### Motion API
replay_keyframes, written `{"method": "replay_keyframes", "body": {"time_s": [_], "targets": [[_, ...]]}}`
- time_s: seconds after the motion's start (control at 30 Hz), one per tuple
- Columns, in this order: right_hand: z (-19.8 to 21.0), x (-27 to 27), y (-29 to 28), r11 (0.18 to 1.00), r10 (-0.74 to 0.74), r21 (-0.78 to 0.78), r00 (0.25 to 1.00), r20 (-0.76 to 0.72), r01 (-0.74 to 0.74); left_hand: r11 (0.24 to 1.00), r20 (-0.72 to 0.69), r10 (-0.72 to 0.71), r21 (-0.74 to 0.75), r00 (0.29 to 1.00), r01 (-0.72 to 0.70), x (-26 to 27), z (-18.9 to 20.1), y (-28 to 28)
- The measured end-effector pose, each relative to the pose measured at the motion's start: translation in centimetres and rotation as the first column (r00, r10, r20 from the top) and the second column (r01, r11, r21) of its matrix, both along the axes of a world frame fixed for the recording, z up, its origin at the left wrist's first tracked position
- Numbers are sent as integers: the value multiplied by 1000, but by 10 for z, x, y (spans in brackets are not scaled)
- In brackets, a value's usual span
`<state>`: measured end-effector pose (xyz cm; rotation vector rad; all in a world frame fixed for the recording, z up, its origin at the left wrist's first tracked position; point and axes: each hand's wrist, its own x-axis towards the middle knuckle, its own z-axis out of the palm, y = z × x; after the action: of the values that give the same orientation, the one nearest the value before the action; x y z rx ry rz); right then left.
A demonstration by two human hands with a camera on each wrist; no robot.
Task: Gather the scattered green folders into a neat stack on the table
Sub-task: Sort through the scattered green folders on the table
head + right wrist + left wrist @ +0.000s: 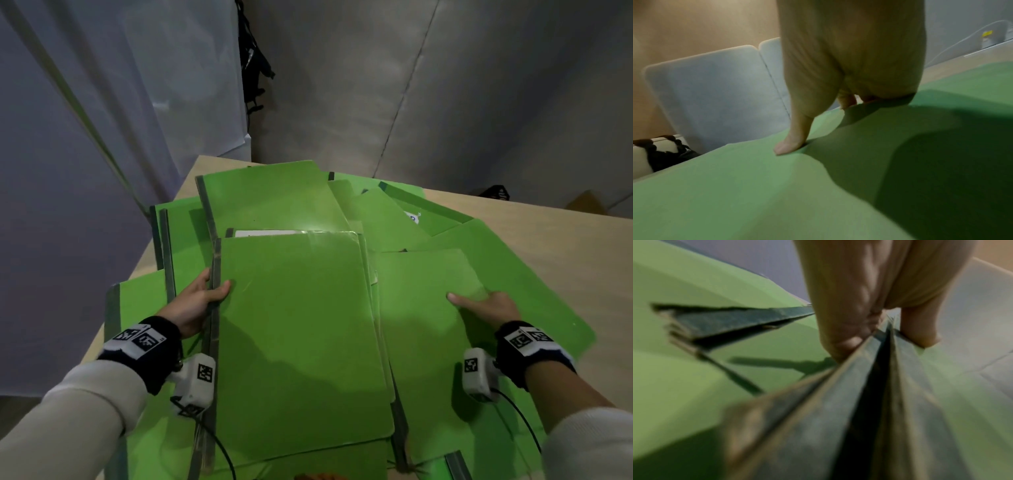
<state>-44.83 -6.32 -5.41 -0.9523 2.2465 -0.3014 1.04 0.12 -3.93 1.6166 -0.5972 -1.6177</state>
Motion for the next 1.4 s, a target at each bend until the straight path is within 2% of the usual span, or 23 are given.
{"method": "replay_keyframes", "body": {"time_s": [0.1, 0.27, 0.43, 0.63, 0.73, 0.8, 0.93, 1.03, 1.13, 1.2, 1.23, 1.3, 1.4], "targets": [[9, 0, -1, 994, -7, -108, 1000, 3, 7, 1000, 4, 27, -2, 1000, -27, -1, 1, 0], [20, 0, -2, 960, -9, -280, 1000, 12, 12, 997, 182, -8, -71, 983, 22, -11, 13, -6], [21, -1, 1, 925, -56, -364, 986, 160, 111, 995, 123, 19, -96, 992, -7, -11, 8, -16], [35, 3, 0, 895, -166, -392, 974, 156, 215, 991, -42, 38, -124, 998, -43, 6, 10, -11], [37, 24, -12, 925, -73, -356, 980, 183, 136, 987, -90, 63, -139, 994, -75, 6, 8, -14], [35, 51, -16, 955, 26, -296, 978, 206, 37, 991, -62, 42, -123, 997, -49, -2, 6, -18], [24, 95, -15, 973, 124, -223, 959, 256, -66, 997, 46, 28, -68, 999, -24, -21, 4, -18], [15, 116, -4, 978, 142, -193, 929, 341, -78, 998, 73, 5, -67, 997, 0, -30, 4, -21], [17, 140, 11, 975, 157, -209, 899, 409, -75, 998, 191, -37, -44, 981, 46, -34, 3, -26], [21, 146, 17, 970, 173, -232, 881, 440, -75, 999, 257, -33, -30, 966, 42, -26, -19, -33], [21, 144, 17, 967, 188, -236, 882, 433, -91, 999, 278, -25, -23, 960, 33, -21, -34, -38], [18, 133, 10, 956, 221, -261, 913, 342, -133, 999, 299, -44, -1, 953, 46, -28, -23, -35], [10, 106, -10, 957, 162, -251, 985, 55, -144, 997, 343, -70, 5, 937, 72, -41, -2, -31]]}}
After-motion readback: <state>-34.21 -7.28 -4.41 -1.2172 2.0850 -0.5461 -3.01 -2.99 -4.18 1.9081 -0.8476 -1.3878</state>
